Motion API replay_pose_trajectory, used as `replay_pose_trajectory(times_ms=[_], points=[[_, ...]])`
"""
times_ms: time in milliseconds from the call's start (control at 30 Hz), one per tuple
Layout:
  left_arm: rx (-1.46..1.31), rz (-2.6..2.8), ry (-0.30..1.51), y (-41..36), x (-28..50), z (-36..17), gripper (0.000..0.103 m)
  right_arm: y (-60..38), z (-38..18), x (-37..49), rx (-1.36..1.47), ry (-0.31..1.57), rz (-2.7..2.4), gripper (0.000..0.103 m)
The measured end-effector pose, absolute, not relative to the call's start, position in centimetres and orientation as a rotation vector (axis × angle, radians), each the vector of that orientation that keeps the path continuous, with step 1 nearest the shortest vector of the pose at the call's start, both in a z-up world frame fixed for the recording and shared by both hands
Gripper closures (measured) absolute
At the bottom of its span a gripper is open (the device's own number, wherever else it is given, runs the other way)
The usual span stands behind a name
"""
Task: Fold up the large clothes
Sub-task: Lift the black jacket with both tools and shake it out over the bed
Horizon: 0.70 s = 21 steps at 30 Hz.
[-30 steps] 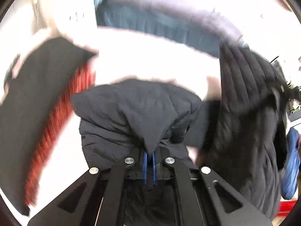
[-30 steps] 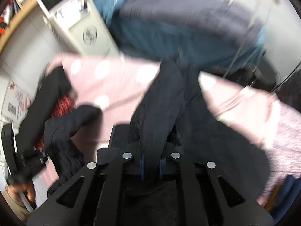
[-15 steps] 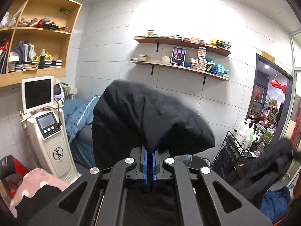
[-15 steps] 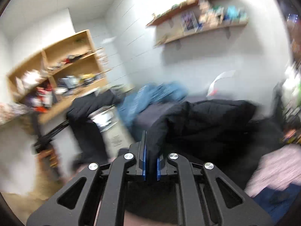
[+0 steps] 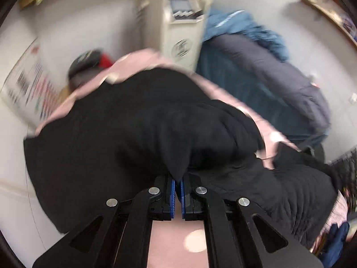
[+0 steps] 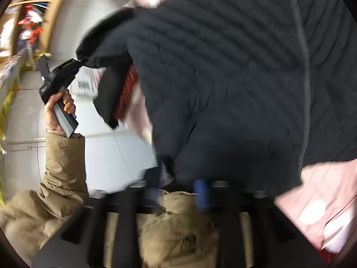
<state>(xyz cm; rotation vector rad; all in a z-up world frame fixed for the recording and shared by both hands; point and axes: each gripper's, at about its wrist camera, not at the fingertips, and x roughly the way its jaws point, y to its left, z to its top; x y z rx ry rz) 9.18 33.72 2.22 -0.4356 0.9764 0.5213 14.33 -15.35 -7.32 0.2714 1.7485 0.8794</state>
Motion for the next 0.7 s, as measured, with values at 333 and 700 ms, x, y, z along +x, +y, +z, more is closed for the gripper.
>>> replay_pose_trajectory(times_ms=[333,700], points=[[-0.397,0.709,1.106,35.4,7.4,-5.2,0.016,-16.0,-4.3,17.1,0.241,1.664,0.941,0.023],[-0.422,0.665,0.989,30.4,7.3,-0.7,0.010,-33.2,-2.2,28.9,0.517,1.361,0.320,0.021]])
